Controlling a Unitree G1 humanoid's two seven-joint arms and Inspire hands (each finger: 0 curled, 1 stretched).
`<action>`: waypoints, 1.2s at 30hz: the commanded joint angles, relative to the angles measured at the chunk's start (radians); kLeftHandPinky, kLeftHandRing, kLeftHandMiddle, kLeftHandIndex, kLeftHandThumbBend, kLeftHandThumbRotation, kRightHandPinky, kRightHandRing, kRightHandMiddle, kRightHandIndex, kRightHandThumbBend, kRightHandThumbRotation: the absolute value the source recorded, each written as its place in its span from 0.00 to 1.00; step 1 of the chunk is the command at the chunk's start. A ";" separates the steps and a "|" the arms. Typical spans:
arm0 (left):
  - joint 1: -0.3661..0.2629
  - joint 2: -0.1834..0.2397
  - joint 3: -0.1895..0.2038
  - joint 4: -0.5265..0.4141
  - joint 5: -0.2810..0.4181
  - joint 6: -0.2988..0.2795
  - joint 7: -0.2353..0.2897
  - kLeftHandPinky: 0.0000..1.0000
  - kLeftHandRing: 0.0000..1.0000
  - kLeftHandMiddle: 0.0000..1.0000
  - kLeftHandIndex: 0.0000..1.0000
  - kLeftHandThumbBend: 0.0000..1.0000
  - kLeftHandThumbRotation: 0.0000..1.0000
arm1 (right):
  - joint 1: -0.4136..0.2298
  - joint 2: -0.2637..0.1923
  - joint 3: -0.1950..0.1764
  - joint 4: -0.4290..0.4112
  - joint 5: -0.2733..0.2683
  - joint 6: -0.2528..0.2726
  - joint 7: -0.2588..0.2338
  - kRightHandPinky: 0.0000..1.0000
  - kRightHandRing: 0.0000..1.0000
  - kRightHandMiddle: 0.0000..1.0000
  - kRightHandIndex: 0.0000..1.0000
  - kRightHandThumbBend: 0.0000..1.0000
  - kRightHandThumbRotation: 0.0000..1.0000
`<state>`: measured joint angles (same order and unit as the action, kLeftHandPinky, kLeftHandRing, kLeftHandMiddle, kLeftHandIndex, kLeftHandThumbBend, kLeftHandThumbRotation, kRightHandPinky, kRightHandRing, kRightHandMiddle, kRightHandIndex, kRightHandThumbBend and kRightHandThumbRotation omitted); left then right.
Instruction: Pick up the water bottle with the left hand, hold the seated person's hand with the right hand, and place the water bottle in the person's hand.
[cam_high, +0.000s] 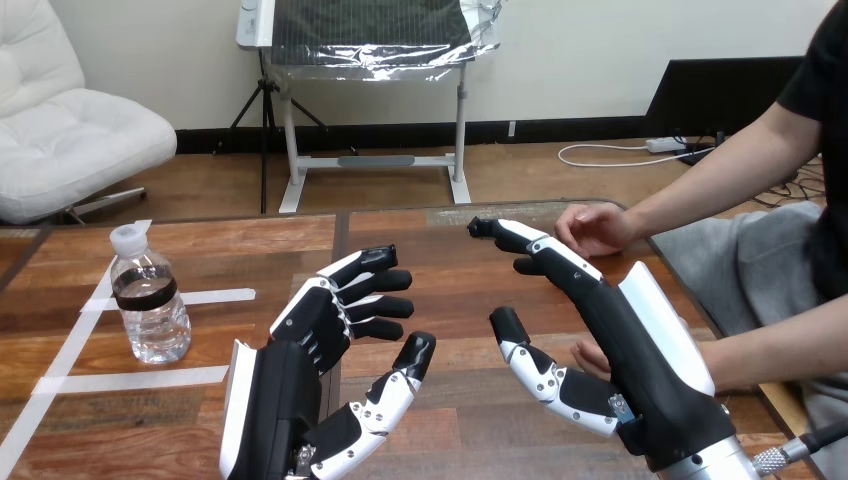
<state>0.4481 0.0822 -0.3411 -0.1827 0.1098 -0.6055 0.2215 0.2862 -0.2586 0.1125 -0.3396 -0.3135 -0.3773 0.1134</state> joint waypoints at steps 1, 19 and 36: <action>-0.010 -0.072 0.001 -0.022 0.000 -0.026 0.008 0.57 0.64 0.69 0.72 0.44 0.06 | -0.060 -0.005 -0.019 -0.005 0.007 0.000 -0.001 0.84 0.88 0.89 0.85 0.12 0.00; -0.007 -0.073 0.003 -0.018 0.009 -0.033 0.014 0.57 0.63 0.69 0.72 0.43 0.04 | -0.054 -0.012 -0.016 -0.006 0.019 0.000 0.000 0.88 0.90 0.90 0.85 0.12 0.00; -0.028 -0.119 0.116 -0.034 0.222 -0.088 0.235 0.62 0.69 0.75 0.77 0.47 0.06 | -0.048 -0.007 -0.013 -0.007 0.017 0.002 -0.003 0.88 0.90 0.90 0.86 0.12 0.00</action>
<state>0.4523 0.0783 -0.2905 -0.1818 0.2783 -0.6540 0.3777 0.2863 -0.2710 0.1125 -0.3396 -0.3120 -0.3772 0.1138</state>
